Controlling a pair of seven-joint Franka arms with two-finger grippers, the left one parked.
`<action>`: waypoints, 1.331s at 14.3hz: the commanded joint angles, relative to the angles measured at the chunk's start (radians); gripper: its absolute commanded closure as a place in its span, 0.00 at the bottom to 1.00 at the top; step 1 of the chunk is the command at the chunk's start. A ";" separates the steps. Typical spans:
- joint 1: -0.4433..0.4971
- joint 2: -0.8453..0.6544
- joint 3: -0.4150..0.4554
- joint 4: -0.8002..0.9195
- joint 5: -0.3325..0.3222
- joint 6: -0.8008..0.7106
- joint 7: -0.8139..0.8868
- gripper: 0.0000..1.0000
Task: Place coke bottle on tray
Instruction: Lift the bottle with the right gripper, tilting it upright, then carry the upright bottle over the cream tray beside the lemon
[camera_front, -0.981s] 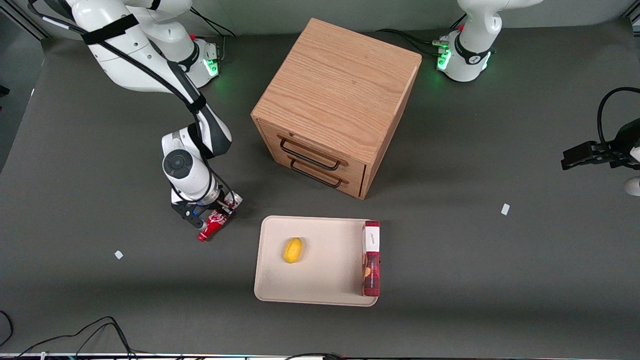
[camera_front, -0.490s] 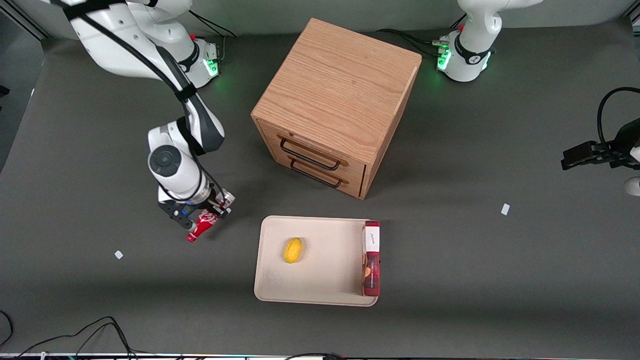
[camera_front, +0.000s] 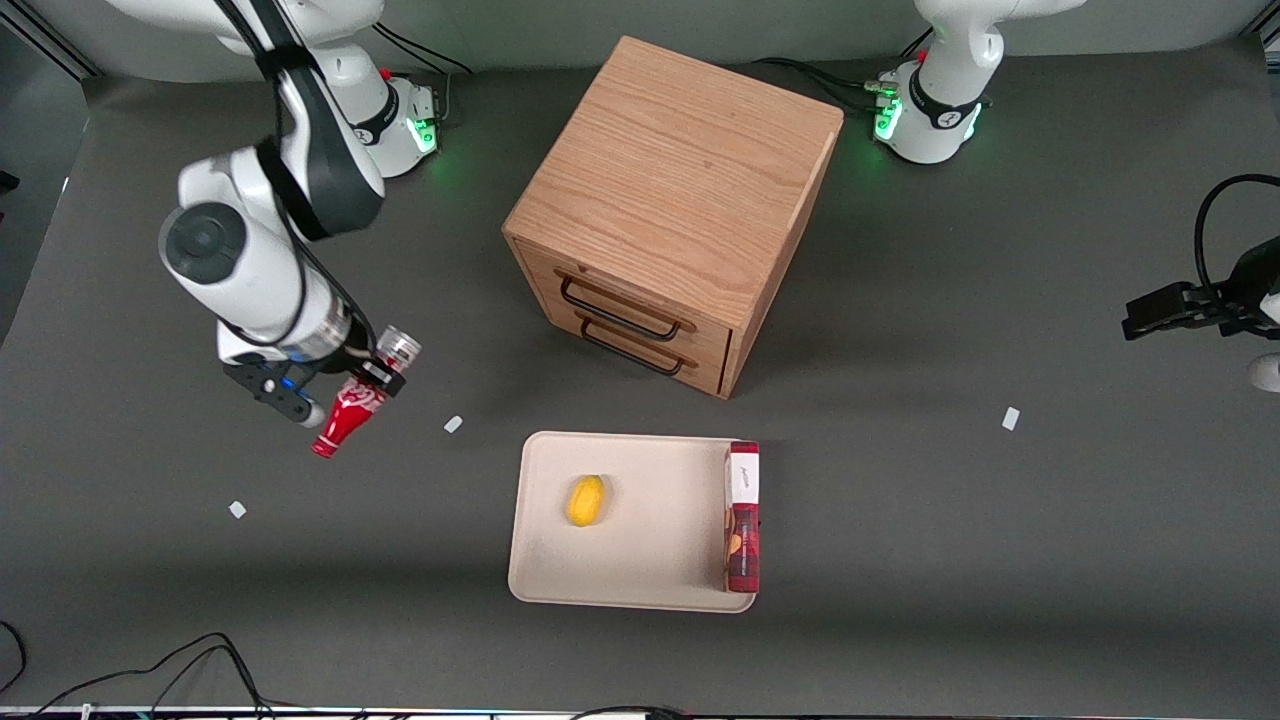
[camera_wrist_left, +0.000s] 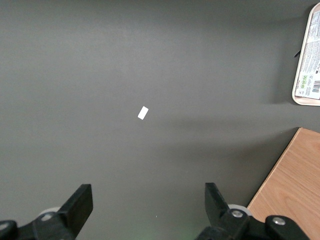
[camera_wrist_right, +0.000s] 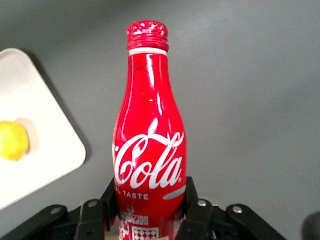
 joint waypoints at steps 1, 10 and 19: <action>-0.022 -0.015 0.013 0.177 0.032 -0.219 -0.135 1.00; 0.013 0.373 0.016 0.799 0.036 -0.523 -0.294 1.00; 0.133 0.751 0.006 0.955 0.032 -0.192 -0.180 1.00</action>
